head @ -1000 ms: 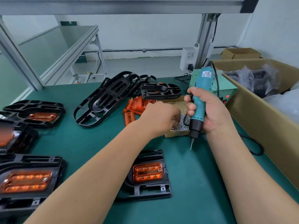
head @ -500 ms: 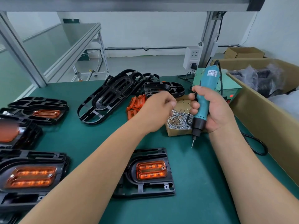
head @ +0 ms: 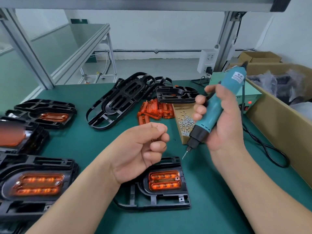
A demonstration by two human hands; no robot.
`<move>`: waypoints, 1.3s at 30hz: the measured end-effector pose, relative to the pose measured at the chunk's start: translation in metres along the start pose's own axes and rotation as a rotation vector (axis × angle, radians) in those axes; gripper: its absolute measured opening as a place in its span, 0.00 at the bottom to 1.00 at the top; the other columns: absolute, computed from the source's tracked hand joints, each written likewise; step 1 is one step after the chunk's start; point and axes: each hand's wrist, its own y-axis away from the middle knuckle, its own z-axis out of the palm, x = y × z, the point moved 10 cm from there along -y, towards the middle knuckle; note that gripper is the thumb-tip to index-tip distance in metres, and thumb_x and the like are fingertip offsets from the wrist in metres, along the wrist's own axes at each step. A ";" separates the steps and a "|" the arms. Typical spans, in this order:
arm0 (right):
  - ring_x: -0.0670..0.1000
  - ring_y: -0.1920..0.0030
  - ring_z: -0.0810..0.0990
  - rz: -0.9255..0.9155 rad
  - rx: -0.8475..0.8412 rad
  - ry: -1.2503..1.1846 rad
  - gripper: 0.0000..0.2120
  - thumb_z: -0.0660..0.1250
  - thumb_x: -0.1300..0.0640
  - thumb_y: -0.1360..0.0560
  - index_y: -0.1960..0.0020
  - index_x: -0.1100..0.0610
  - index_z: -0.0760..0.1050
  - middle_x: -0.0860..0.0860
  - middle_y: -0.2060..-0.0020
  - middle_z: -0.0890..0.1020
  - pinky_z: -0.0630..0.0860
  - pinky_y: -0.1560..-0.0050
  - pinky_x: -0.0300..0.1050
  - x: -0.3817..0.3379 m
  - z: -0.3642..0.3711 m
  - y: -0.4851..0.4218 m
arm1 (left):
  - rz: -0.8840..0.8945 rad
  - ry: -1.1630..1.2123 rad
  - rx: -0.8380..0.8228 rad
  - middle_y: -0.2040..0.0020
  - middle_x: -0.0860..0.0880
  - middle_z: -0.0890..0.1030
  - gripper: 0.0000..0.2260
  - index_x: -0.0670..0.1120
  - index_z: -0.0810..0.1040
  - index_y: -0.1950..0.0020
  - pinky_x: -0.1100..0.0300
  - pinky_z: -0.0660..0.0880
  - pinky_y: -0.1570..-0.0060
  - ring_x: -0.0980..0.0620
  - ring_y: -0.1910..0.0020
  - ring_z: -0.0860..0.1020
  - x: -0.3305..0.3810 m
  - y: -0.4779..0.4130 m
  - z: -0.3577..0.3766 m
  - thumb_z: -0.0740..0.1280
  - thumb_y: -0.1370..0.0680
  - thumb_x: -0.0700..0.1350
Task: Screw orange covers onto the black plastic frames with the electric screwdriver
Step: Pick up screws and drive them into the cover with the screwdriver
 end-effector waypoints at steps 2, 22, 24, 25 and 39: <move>0.49 0.70 0.73 -0.019 -0.008 -0.024 0.10 0.64 0.46 0.17 0.49 0.53 0.76 0.51 0.66 0.74 0.75 0.68 0.42 -0.004 0.004 0.003 | 0.033 -0.079 0.025 0.58 0.47 0.77 0.03 0.45 0.79 0.52 0.69 0.63 0.77 0.58 0.69 0.69 0.004 0.000 -0.006 0.68 0.19 0.40; 0.47 0.66 0.73 -0.217 0.058 -0.209 0.12 0.65 0.46 0.16 0.51 0.53 0.73 0.48 0.65 0.70 0.75 0.59 0.42 -0.031 0.010 0.015 | 0.106 -0.316 0.035 0.52 0.40 0.85 0.07 0.42 0.86 0.48 0.68 0.66 0.75 0.55 0.68 0.73 0.002 0.003 -0.007 0.71 0.20 0.33; 0.47 0.65 0.73 -0.212 0.069 -0.195 0.12 0.65 0.46 0.16 0.50 0.53 0.73 0.48 0.65 0.70 0.75 0.59 0.42 -0.030 0.009 0.016 | 0.108 -0.318 0.049 0.52 0.40 0.85 0.06 0.41 0.86 0.48 0.68 0.66 0.75 0.55 0.69 0.73 0.002 0.003 -0.008 0.71 0.21 0.33; 0.47 0.65 0.74 -0.210 0.075 -0.190 0.12 0.65 0.46 0.16 0.50 0.53 0.73 0.48 0.65 0.70 0.75 0.59 0.42 -0.029 0.008 0.016 | 0.109 -0.318 0.059 0.52 0.40 0.86 0.06 0.41 0.86 0.48 0.68 0.66 0.75 0.55 0.69 0.73 0.002 0.003 -0.009 0.71 0.21 0.33; 0.47 0.65 0.73 -0.205 0.057 -0.160 0.12 0.64 0.45 0.15 0.50 0.53 0.74 0.48 0.64 0.70 0.75 0.57 0.43 -0.024 0.012 0.017 | 0.131 -0.346 0.094 0.53 0.40 0.86 0.05 0.41 0.86 0.49 0.69 0.66 0.76 0.56 0.69 0.72 0.001 0.002 -0.014 0.71 0.20 0.35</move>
